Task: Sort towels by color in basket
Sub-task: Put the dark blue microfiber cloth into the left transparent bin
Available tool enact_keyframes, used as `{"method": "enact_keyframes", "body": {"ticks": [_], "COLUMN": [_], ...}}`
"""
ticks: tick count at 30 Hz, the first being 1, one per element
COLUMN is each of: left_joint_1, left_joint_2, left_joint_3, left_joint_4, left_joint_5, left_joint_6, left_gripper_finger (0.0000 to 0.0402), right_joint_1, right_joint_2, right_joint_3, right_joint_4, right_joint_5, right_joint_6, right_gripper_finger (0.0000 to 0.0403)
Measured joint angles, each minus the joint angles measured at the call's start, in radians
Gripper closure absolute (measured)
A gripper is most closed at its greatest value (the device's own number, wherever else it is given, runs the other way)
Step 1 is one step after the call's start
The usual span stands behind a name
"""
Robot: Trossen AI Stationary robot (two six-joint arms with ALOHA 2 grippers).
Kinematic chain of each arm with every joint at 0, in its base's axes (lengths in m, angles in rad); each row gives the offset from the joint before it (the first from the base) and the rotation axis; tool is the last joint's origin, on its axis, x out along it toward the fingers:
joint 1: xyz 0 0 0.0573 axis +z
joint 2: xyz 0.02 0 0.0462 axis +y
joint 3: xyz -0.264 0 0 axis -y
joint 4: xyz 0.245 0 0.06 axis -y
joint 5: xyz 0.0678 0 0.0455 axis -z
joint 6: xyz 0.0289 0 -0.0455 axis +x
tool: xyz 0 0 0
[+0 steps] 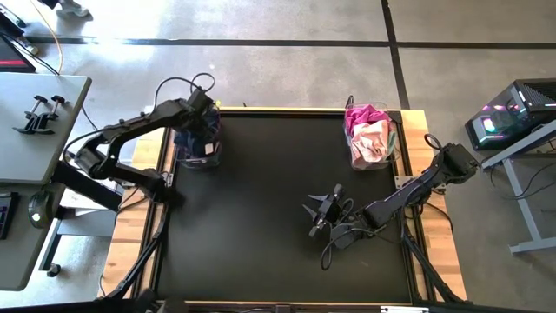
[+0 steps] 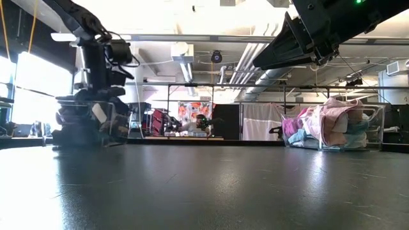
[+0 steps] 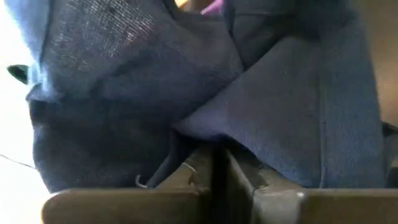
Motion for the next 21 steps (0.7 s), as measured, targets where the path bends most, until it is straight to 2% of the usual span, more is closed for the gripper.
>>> {"method": "enact_keyframes", "body": {"ticks": [5,14,16,19,21], "left_joint_1": [0.0,-0.029,-0.035,-0.004,0.043], "left_joint_2": [-0.027,-0.137,-0.156,-0.169,-0.147], "left_joint_3": [0.03,0.25,0.276,0.277,0.276], "left_joint_4": [-0.012,-0.266,-0.245,-0.096,-0.033], "left_joint_5": [-0.016,0.12,0.088,-0.007,-0.009], "left_joint_6": [0.06,0.034,0.057,0.064,0.06], "left_gripper_finger": [0.0396,0.034,0.0336,0.0339,0.035], "right_joint_1": [0.0,-0.012,-0.015,-0.019,-0.019], "right_joint_2": [0.0,0.0,0.0,0.0,0.0], "right_joint_3": [0.0,0.0,0.0,0.0,0.0], "right_joint_4": [0.0,0.001,0.001,0.004,0.015], "right_joint_5": [0.0,-0.002,-0.004,-0.009,-0.014], "right_joint_6": [0.001,0.008,0.008,0.01,0.01], "right_gripper_finger": [0.0247,0.0247,0.0247,0.0247,0.0247]}}
